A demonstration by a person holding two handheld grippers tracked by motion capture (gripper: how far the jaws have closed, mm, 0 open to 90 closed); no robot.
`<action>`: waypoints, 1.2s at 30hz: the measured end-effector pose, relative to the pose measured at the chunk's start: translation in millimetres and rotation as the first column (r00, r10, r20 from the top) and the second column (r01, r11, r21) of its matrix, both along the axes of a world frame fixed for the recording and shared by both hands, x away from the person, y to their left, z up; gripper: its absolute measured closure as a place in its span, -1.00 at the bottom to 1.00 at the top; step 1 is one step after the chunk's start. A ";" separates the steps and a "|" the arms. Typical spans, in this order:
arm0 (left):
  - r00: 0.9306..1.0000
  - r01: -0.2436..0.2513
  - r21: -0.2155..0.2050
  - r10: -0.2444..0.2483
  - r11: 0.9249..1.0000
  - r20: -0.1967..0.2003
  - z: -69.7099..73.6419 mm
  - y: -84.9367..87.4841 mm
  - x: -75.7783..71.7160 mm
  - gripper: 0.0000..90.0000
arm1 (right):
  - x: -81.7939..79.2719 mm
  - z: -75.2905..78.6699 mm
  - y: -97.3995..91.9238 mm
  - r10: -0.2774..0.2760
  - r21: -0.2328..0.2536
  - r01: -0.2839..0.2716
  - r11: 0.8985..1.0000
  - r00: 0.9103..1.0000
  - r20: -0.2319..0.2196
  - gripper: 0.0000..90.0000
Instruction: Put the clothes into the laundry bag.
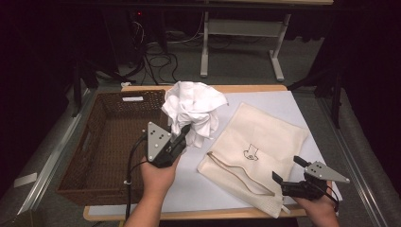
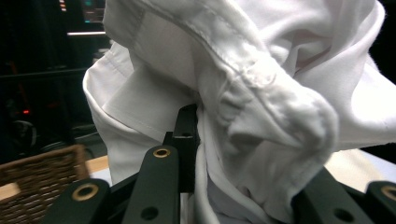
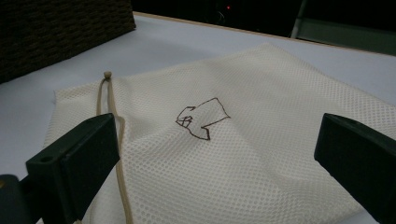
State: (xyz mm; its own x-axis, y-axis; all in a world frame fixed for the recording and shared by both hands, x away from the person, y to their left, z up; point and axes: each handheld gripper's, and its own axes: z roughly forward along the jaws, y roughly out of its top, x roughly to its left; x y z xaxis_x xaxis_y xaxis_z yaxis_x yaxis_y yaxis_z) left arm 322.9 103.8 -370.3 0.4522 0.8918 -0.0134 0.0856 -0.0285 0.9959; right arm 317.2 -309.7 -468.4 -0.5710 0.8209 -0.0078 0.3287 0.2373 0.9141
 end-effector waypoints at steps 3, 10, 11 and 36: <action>1.000 0.029 0.004 -0.029 1.000 0.001 -1.1 -12.9 -0.7 0.56 | -0.1 0.1 0.0 0.000 0.001 0.000 1.000 1.000 0.000 -0.99; 0.997 0.081 -0.002 -0.081 0.997 -0.001 -4.3 -41.4 -0.2 0.56 | -0.6 0.4 -0.4 0.002 0.001 -0.002 1.000 1.000 0.002 -0.99; 0.996 0.090 0.002 -0.090 0.996 -0.001 -4.6 -45.1 -0.2 0.56 | -0.3 0.4 -0.6 0.004 -0.001 -0.004 1.000 1.000 0.004 -0.99; 0.982 0.146 0.049 -0.139 0.988 -0.129 -69.2 -37.7 -37.2 0.55 | 0.1 -1.1 1.0 0.018 -0.007 -0.018 1.000 1.000 -0.003 -0.98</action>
